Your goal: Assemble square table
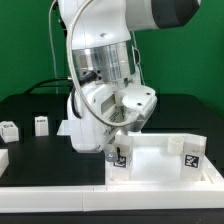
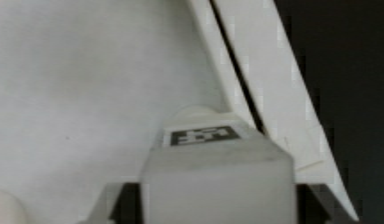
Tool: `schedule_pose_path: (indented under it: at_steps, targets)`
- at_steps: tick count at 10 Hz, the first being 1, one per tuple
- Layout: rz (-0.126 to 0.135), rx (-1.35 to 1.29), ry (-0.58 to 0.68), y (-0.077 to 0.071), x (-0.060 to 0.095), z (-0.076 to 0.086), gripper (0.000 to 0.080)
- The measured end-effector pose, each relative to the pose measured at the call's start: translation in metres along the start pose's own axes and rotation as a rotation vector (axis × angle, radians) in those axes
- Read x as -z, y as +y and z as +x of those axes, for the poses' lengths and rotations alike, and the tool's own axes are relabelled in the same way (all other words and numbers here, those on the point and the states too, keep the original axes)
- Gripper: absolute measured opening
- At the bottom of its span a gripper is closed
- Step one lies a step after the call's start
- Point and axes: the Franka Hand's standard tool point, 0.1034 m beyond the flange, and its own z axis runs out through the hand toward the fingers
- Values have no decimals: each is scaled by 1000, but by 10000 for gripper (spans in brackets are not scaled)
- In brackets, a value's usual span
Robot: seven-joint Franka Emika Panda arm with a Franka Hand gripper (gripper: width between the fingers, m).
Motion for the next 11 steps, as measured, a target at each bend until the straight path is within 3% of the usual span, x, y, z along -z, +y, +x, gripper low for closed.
schedule_pose_path:
  at_steps: [1, 2, 3, 5, 6, 7, 8, 11]
  targets:
    - [-2, -22, 1, 1, -1, 0, 343]
    - [-1, -14, 0, 1, -1, 0, 525]
    - [-1, -14, 0, 1, -1, 0, 623]
    - [-2, 8, 1, 6, 3, -9, 642]
    - [-21, 47, 2, 20, 13, -23, 648]
    - [-57, 111, 27, 39, 20, -35, 648]
    - [-97, 143, 49, 52, 16, -41, 649]
    - [-95, 135, 47, 50, 13, -39, 649]
